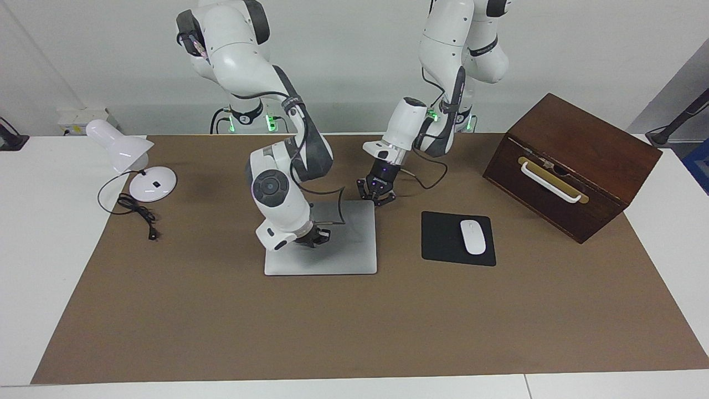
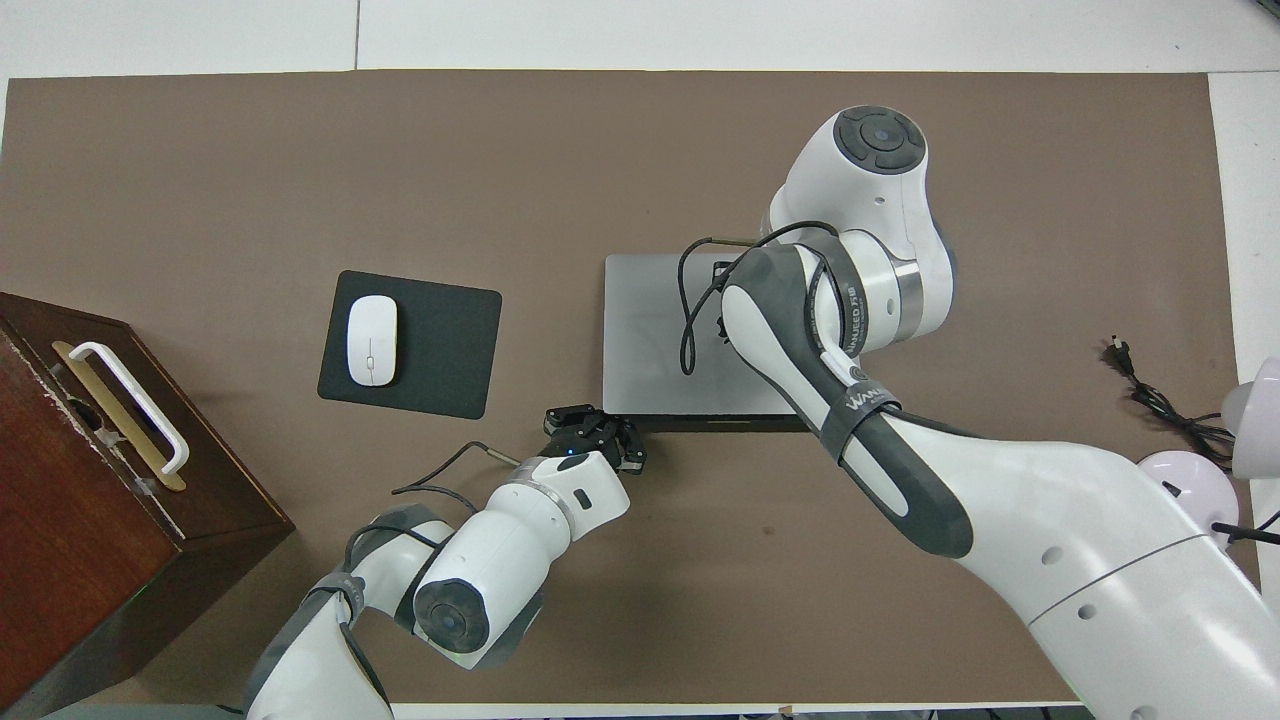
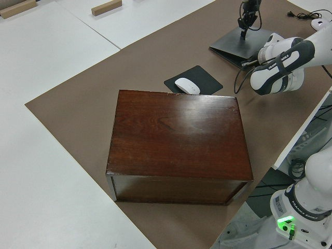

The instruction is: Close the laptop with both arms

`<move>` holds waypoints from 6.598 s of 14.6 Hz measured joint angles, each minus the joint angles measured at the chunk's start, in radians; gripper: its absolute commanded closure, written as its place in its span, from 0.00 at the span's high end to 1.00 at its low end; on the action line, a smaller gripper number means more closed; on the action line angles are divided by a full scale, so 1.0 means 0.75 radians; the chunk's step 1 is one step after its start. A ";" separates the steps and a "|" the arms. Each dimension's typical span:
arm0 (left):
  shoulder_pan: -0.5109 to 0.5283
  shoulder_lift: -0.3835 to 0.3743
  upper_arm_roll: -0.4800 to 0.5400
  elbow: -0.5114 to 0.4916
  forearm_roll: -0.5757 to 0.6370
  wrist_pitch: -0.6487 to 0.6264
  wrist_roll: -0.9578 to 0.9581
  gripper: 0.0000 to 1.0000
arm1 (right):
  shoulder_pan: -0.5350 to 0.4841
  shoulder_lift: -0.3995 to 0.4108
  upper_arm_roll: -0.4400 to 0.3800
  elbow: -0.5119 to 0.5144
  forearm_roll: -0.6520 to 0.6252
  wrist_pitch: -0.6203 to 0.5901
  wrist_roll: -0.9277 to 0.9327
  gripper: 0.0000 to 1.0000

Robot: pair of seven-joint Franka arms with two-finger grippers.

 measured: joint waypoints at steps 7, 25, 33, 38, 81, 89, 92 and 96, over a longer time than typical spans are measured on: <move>0.000 0.000 0.000 0.000 0.000 0.000 0.000 0.00 | 0.002 -0.013 0.000 -0.027 0.000 0.032 0.000 0.00; 0.003 0.000 0.013 0.000 0.000 0.001 -0.052 0.00 | -0.559 -0.456 -0.043 0.310 -0.114 -0.477 -0.601 1.00; 0.004 -0.017 0.016 -0.021 0.000 0.000 -0.076 0.00 | -0.567 -0.554 -0.034 0.115 -0.116 -0.473 -0.604 1.00; 0.004 -0.066 0.016 -0.078 0.000 -0.002 -0.083 0.00 | -0.544 -0.733 -0.024 -0.188 -0.116 -0.307 -0.562 1.00; 0.797 -0.715 0.047 0.592 0.001 -2.043 0.234 1.00 | -0.447 -0.853 -0.016 -0.157 -0.209 -0.391 -0.496 1.00; 0.960 -0.656 0.047 0.792 0.001 -2.212 0.237 1.00 | -0.450 -0.853 -0.016 -0.158 -0.239 -0.393 -0.496 1.00; 0.981 -0.589 0.046 0.935 0.001 -2.328 0.237 1.00 | -0.451 -0.853 -0.016 -0.158 -0.239 -0.393 -0.496 1.00; 1.018 -0.506 0.048 1.110 0.001 -2.477 0.237 1.00 | -0.452 -0.853 -0.016 -0.164 -0.239 -0.394 -0.496 1.00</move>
